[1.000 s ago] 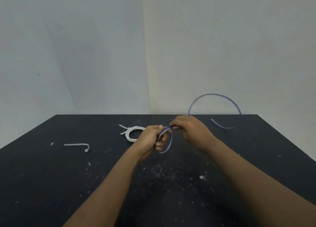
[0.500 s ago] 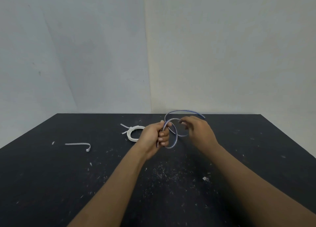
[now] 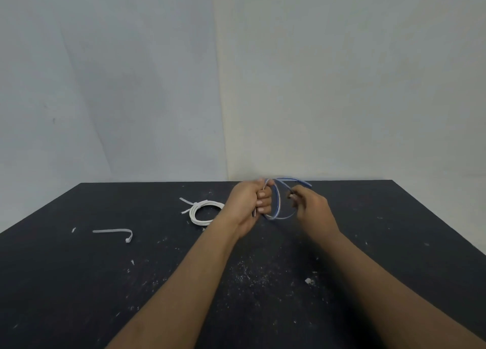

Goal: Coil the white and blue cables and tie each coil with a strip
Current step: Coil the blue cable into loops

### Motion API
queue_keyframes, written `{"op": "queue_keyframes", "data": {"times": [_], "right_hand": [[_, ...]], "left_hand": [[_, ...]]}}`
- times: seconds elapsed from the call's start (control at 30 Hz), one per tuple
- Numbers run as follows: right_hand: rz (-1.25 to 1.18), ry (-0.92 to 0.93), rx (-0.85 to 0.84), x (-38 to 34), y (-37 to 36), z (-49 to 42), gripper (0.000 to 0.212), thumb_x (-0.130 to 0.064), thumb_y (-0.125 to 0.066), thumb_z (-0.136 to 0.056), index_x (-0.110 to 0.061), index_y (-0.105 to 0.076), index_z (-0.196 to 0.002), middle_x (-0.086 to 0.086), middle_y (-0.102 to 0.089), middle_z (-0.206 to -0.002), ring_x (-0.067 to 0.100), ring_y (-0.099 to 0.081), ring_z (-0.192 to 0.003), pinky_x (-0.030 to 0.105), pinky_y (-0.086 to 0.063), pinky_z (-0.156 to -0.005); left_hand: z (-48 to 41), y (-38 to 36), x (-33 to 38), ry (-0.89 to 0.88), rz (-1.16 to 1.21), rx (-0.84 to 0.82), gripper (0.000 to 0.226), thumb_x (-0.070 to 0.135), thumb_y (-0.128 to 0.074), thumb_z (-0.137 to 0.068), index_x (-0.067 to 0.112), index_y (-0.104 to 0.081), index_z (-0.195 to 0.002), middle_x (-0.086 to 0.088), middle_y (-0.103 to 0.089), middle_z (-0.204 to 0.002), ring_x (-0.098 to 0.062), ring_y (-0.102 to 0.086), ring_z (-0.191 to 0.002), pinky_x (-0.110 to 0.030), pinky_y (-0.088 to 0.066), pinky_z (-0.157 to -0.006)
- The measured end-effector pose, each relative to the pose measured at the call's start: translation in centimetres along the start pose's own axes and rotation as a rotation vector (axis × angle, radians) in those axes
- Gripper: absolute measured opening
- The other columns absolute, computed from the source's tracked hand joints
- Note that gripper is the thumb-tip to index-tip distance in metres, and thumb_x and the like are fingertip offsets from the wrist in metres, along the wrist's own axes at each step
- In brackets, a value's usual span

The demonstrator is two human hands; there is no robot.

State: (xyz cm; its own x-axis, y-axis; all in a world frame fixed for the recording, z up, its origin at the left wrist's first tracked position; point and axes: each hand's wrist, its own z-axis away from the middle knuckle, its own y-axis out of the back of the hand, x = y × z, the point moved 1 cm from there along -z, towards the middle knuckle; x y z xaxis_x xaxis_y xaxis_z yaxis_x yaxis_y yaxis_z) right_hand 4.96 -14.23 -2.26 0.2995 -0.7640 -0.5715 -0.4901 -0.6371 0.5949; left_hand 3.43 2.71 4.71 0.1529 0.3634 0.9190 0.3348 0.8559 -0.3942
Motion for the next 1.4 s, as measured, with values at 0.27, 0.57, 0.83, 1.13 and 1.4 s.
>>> {"op": "queue_keyframes", "data": {"times": [0.27,0.57,0.83,1.13,1.4], "right_hand": [[-0.002,-0.159,-0.053,0.7,1.7,-0.7,0.046,0.008,-0.043,-0.09,-0.031,-0.051,-0.113,-0.007,-0.054,-0.078,0.009,-0.055,-0.068,0.028,-0.043,-0.055],[0.362,0.305,-0.107,-2.1,4.2,-0.3,0.029,-0.006,-0.05,-0.088,-0.025,-0.054,-0.11,-0.006,-0.064,-0.097,0.022,-0.057,-0.083,0.031,-0.039,-0.062],[0.467,0.556,-0.128,-2.0,5.2,-0.2,0.022,-0.021,-0.073,-0.08,-0.029,-0.074,-0.1,-0.005,-0.061,-0.112,0.022,-0.049,-0.102,0.034,-0.049,-0.079],[-0.177,0.331,-0.062,-2.9,5.3,-0.6,0.004,-0.027,-0.079,-0.08,-0.023,-0.08,-0.081,-0.008,-0.075,-0.08,0.01,-0.069,-0.091,0.025,-0.052,-0.08],[-0.915,-0.332,0.238,-5.8,5.9,-2.4,0.014,-0.02,-0.074,-0.086,-0.009,-0.076,-0.078,0.007,-0.071,-0.065,0.016,-0.067,-0.061,0.015,-0.044,-0.046]], "left_hand": [[-1.6,-2.3,3.8,-0.208,0.172,0.092,0.034,0.02,-0.03,-0.107,0.005,-0.054,-0.088,0.008,-0.032,-0.046,-0.004,-0.026,-0.037,-0.017,-0.023,-0.04],[-3.5,-2.6,3.4,-0.421,-0.067,0.231,0.029,0.02,-0.032,-0.107,0.01,-0.052,-0.088,0.006,-0.036,-0.049,-0.007,-0.029,-0.039,-0.019,-0.03,-0.041],[-4.4,-0.4,2.8,-0.404,-0.269,0.225,0.034,0.021,-0.032,-0.107,0.012,-0.048,-0.078,0.005,-0.04,-0.052,-0.008,-0.032,-0.04,-0.02,-0.033,-0.043],[-4.7,2.1,1.6,-0.167,-0.131,0.109,0.031,0.014,-0.03,-0.107,0.007,-0.05,-0.084,0.004,-0.043,-0.047,-0.008,-0.035,-0.039,-0.019,-0.034,-0.043],[-4.2,3.4,-1.1,-0.074,-0.078,0.206,0.034,0.01,-0.032,-0.105,0.005,-0.052,-0.078,-0.003,-0.052,-0.049,-0.012,-0.05,-0.042,-0.024,-0.046,-0.048]]}}
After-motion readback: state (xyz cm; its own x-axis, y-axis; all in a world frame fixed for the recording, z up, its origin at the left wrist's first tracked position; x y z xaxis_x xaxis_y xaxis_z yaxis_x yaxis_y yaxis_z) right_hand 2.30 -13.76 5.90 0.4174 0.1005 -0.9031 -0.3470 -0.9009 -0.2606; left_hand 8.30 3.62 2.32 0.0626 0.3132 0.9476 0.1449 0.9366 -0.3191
